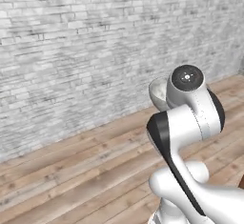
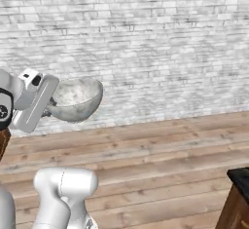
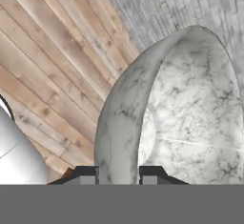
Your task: Pick up the bowls from the cabinet and place each bowl in front of a stool on the dining counter.
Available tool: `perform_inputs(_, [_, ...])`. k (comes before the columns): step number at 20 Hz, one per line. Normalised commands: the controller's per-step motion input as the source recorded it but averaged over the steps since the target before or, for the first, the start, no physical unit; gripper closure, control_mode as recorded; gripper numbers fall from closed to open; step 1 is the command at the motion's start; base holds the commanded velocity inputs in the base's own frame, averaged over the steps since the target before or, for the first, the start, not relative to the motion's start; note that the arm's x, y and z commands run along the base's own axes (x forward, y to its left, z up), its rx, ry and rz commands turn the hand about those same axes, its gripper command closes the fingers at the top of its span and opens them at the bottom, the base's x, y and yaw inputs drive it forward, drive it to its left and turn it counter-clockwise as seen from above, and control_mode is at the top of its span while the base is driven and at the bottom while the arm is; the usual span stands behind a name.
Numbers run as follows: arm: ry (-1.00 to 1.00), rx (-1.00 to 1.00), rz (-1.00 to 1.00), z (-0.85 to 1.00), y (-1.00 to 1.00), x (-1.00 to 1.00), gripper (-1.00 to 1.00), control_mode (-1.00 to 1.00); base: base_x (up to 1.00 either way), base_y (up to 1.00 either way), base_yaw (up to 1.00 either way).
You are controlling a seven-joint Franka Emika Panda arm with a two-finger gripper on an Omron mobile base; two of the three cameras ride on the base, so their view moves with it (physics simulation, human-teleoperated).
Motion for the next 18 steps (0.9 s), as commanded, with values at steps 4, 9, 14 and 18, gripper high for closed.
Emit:
perform_inputs(4, [0.0,0.0,0.0,0.0,0.0,0.0,1.0,1.0,1.0,0.49,-0.58])
perform_inputs(9, [0.0,0.0,0.0,0.0,0.0,0.0,1.0,1.0,1.0,0.61,-0.62])
perform_inputs(14, [0.0,0.0,0.0,0.0,0.0,0.0,1.0,1.0,1.0,0.62,-0.63])
perform_inputs(18, [0.0,0.0,0.0,0.0,0.0,0.0,1.0,1.0,1.0,0.6,-0.68])
